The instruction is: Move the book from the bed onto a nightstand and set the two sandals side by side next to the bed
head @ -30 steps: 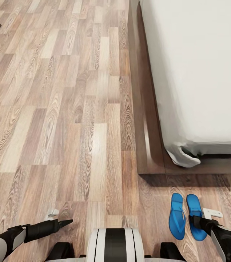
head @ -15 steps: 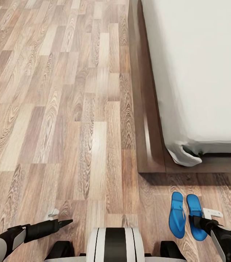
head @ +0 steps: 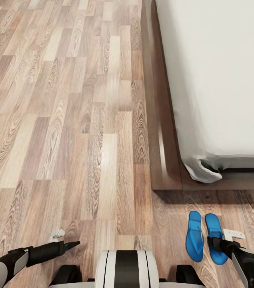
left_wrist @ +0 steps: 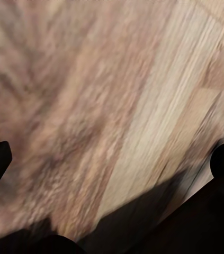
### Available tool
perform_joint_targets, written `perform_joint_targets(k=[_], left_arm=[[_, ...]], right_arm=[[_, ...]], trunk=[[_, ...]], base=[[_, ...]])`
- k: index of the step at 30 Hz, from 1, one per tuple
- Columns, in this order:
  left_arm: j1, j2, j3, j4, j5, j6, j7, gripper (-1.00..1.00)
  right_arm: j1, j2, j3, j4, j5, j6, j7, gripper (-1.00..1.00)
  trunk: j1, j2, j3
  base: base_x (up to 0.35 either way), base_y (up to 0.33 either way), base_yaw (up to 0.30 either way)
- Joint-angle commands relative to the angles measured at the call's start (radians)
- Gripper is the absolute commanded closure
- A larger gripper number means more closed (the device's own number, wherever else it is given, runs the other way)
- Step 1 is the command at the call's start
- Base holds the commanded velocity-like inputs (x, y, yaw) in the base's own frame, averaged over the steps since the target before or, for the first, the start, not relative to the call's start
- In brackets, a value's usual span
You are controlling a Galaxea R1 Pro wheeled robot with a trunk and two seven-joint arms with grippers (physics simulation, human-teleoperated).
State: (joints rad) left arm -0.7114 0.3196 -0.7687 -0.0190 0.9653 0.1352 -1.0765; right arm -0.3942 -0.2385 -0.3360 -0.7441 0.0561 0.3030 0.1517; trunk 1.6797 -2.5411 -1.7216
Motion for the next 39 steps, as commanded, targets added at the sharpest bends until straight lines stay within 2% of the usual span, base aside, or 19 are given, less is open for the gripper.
perform_joint_targets(k=[1,16,17,37,39], left_arm=[[0.0,0.001,-0.008,-0.001,0.01,0.011,-0.003,-1.0],[0.0,0.001,-0.008,-0.001,0.01,0.011,-0.003,-1.0],[0.0,0.0,-0.008,-0.001,0.01,0.011,-0.003,-1.0],[0.0,0.001,-0.008,-0.001,0.01,0.011,-0.003,-1.0],[0.0,0.001,-0.008,-0.001,0.01,0.012,-0.004,-1.0]], right_arm=[[0.0,0.001,-0.004,-0.002,0.005,0.005,0.009,1.0],[0.0,0.001,-0.004,-0.002,0.005,0.005,0.008,1.0],[0.0,0.001,-0.004,-0.002,0.005,0.004,0.008,-1.0],[0.0,0.001,-0.005,-0.003,0.005,0.005,0.008,-1.0],[0.0,0.001,-0.005,-0.003,0.005,0.005,0.009,-1.0]], trunk=[[0.0,0.0,-0.001],[0.0,0.0,-0.001],[0.0,0.0,-0.001],[0.0,0.0,-0.001],[-0.001,0.0,0.007]], base=[[0.0,0.0,0.0],[0.0,0.0,0.0],[0.0,0.0,0.0],[0.0,0.0,0.0],[0.0,0.0,0.0]])
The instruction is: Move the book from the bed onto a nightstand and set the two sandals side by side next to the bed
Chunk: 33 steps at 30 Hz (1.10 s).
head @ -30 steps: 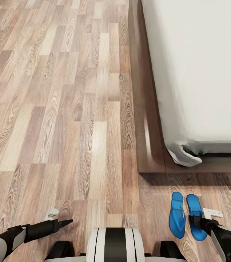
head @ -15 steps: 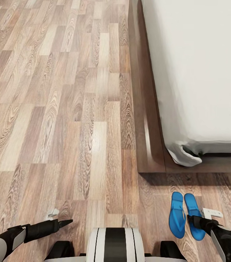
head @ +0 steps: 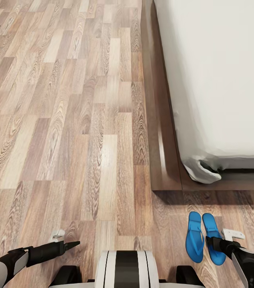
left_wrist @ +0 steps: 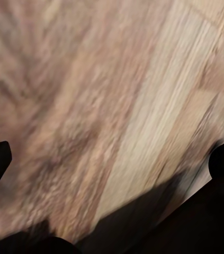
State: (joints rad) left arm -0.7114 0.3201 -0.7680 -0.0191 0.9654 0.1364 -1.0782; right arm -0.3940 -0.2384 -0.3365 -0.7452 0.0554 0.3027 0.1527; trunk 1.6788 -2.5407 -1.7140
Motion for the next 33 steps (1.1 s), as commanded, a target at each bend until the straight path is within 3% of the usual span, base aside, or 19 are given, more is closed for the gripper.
perform_joint_targets(k=[1,19,24,28,31,33], left_arm=[[0.0,0.001,-0.008,-0.001,0.01,0.011,-0.003,-1.0],[0.0,0.0,-0.008,-0.002,0.01,0.01,-0.002,-1.0],[0.0,-0.001,-0.009,-0.002,0.01,0.01,-0.002,-1.0],[0.0,-0.001,-0.01,-0.002,0.01,0.009,0.001,-1.0],[0.0,0.0,-0.009,-0.001,0.01,0.009,-0.001,-1.0],[0.0,0.0,-0.008,-0.001,0.01,0.008,0.006,-1.0]], right_arm=[[0.0,0.001,-0.004,-0.001,0.006,0.005,0.007,-1.0],[0.0,0.001,-0.004,-0.003,0.004,0.006,0.009,-1.0],[0.001,-0.003,-0.004,-0.067,0.0,0.014,0.021,-1.0],[0.005,-0.005,-0.007,-0.226,-0.007,0.05,0.1,-1.0],[0.008,-0.006,-0.011,-0.296,-0.057,0.12,0.196,-1.0],[0.008,-0.009,-0.012,-0.306,-0.113,0.144,0.319,-1.0]], trunk=[[-0.001,0.0,0.004],[-0.009,0.004,0.073],[-0.011,0.005,0.092],[-0.013,0.006,0.108],[-0.014,0.007,0.12],[-0.015,0.008,0.127]], base=[[0.0,0.0,0.0],[0.0,0.0,0.0],[0.0,0.0,0.0],[0.0,0.0,0.0],[0.0,0.0,0.0],[0.0,0.0,0.0]])
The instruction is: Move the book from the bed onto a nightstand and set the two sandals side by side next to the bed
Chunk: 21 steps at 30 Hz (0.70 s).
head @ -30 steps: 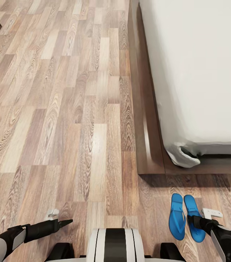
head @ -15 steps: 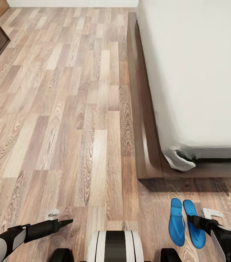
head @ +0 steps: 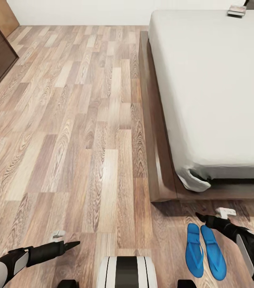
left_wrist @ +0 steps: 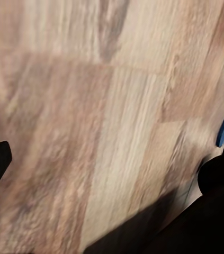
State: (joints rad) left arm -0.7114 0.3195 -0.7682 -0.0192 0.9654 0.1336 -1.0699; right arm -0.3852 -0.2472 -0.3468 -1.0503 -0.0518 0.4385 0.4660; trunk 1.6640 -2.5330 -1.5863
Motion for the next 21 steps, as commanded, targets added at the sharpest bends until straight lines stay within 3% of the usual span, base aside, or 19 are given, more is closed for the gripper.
perform_joint_targets(k=[1,4,5,6,8,11,12,15,21], left_arm=[[0.0,0.001,-0.008,-0.001,0.01,0.01,0.0,-1.0],[0.0,0.001,-0.008,-0.001,0.01,0.008,0.002,-1.0],[0.0,0.001,-0.008,-0.001,0.01,0.007,0.002,-1.0],[0.0,0.001,-0.008,-0.001,0.01,0.007,0.002,-1.0],[0.0,0.001,-0.008,-0.001,0.01,0.005,0.003,-1.0],[0.001,0.001,-0.008,-0.001,0.01,0.003,0.003,-1.0],[0.002,0.001,-0.009,-0.001,0.01,0.002,0.004,-1.0],[0.01,0.001,-0.008,-0.001,0.01,0.001,0.002,-1.0],[0.022,0.0,-0.008,-0.001,0.014,0.0,-0.001,-1.0]], right_arm=[[0.0,-0.001,-0.002,0.007,-0.025,0.014,0.086,-1.0],[0.001,-0.004,-0.004,0.101,-0.048,0.021,0.308,-1.0],[0.001,-0.005,-0.004,0.132,-0.05,0.021,0.353,-1.0],[0.001,-0.006,-0.004,0.203,-0.053,0.018,0.437,-1.0],[0.002,-0.011,-0.004,0.327,-0.056,0.01,0.534,-1.0],[0.002,-0.017,-0.006,0.522,-0.06,-0.051,0.612,-1.0],[0.002,-0.018,-0.006,0.628,-0.062,-0.167,0.638,-1.0],[0.002,-0.019,-0.005,0.667,-0.063,-0.265,0.646,-1.0],[0.002,-0.02,-0.005,0.691,-0.063,-0.319,0.649,-1.0]], trunk=[[-0.001,0.0,0.003],[-0.002,0.001,0.015],[-0.002,0.001,0.019],[-0.003,0.001,0.023],[-0.004,0.002,0.03],[-0.005,0.002,0.042],[-0.005,0.003,0.046],[-0.007,0.003,0.058],[-0.01,0.005,0.081]], base=[[0.0,0.0,0.0],[0.0,0.0,0.0],[0.0,0.0,0.0],[0.0,0.0,0.0],[0.0,0.0,0.0],[0.0,0.0,0.0],[0.0,0.0,0.0],[0.0,0.0,0.0],[0.0,0.0,0.0]])
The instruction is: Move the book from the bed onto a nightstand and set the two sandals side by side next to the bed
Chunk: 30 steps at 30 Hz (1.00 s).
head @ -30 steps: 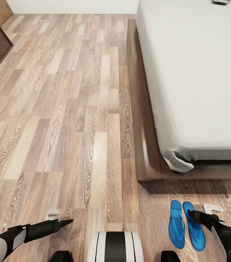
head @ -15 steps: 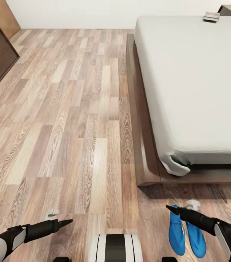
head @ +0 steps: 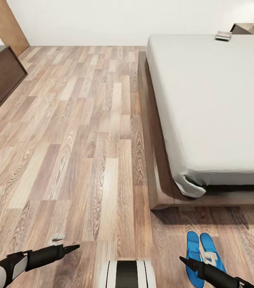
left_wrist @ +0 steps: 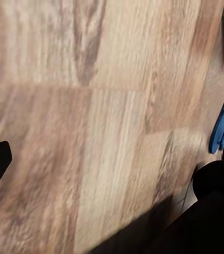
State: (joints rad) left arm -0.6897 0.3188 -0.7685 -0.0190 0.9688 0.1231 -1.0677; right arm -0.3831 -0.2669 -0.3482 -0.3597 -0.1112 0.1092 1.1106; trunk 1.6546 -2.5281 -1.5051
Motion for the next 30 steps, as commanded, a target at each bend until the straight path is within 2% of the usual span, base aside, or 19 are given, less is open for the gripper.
perform_joint_targets(k=[1,8,30], left_arm=[[0.001,0.0,-0.008,-0.001,0.011,0.01,-0.004,-1.0],[0.002,-0.026,-0.008,-0.001,0.011,-0.007,0.0,-1.0],[0.002,-0.029,-0.008,-0.001,0.011,-0.013,0.002,-1.0]], right_arm=[[0.0,0.0,-0.003,0.02,-0.004,0.004,0.004,-1.0],[0.0,0.001,-0.003,0.047,-0.004,-0.045,0.002,-1.0],[0.0,0.003,-0.003,0.052,-0.003,-0.068,-0.009,-1.0]], trunk=[[-0.001,0.0,0.003],[-0.004,0.002,0.031],[-0.014,0.007,0.116]], base=[[0.0,0.0,0.0],[0.0,0.0,0.0],[0.0,0.0,0.0]])
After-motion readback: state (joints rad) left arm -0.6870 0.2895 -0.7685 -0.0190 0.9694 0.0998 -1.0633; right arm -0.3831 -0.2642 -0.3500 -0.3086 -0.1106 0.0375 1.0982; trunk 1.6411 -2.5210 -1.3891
